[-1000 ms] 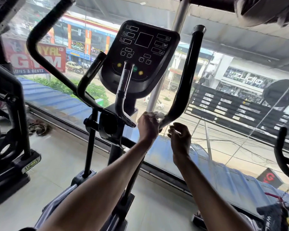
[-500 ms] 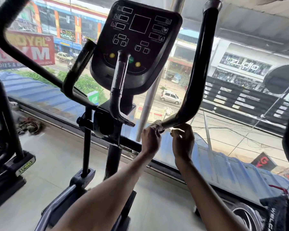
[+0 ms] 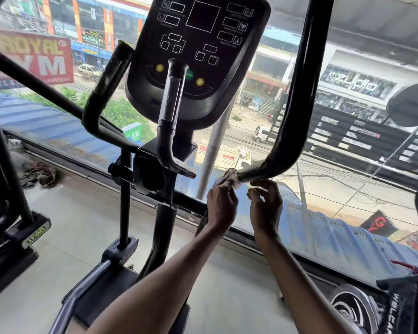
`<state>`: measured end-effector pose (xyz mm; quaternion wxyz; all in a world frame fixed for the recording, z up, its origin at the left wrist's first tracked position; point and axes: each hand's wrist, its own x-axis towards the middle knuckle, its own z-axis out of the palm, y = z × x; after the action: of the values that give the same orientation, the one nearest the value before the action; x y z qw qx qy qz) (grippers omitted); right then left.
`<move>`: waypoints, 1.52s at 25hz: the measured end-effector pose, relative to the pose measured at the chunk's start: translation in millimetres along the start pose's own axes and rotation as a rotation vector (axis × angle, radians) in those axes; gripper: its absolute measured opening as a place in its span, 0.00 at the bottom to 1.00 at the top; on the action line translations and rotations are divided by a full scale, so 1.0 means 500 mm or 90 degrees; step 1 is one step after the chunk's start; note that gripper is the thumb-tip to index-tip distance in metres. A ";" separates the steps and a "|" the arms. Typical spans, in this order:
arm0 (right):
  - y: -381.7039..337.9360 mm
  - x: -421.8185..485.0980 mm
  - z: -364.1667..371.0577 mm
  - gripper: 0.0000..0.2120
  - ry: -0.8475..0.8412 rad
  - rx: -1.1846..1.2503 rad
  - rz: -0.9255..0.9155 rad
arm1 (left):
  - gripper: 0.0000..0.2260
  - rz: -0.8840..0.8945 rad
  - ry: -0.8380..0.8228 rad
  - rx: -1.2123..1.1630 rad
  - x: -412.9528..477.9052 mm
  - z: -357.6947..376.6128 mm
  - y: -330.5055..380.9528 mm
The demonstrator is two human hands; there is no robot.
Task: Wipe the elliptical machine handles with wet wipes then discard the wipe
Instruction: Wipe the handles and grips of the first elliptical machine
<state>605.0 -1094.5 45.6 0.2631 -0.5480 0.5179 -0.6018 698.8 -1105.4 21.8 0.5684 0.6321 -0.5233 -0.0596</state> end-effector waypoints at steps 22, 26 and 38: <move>0.074 -0.138 -0.006 0.11 -0.353 0.082 0.147 | 0.07 -0.295 -0.199 -0.179 -0.122 -0.169 -0.060; 0.075 -0.218 -0.022 0.10 -0.463 0.121 0.195 | 0.11 -0.368 -0.121 -0.229 -0.235 -0.263 -0.032; -0.109 -0.710 -0.004 0.10 -0.843 0.233 0.222 | 0.07 -0.517 0.250 -0.168 -0.688 -0.727 0.053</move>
<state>709.5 -762.0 -41.8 0.7034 -0.6547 0.2197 -0.1685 773.7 -610.9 -10.1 0.6628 0.7075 -0.1040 -0.2222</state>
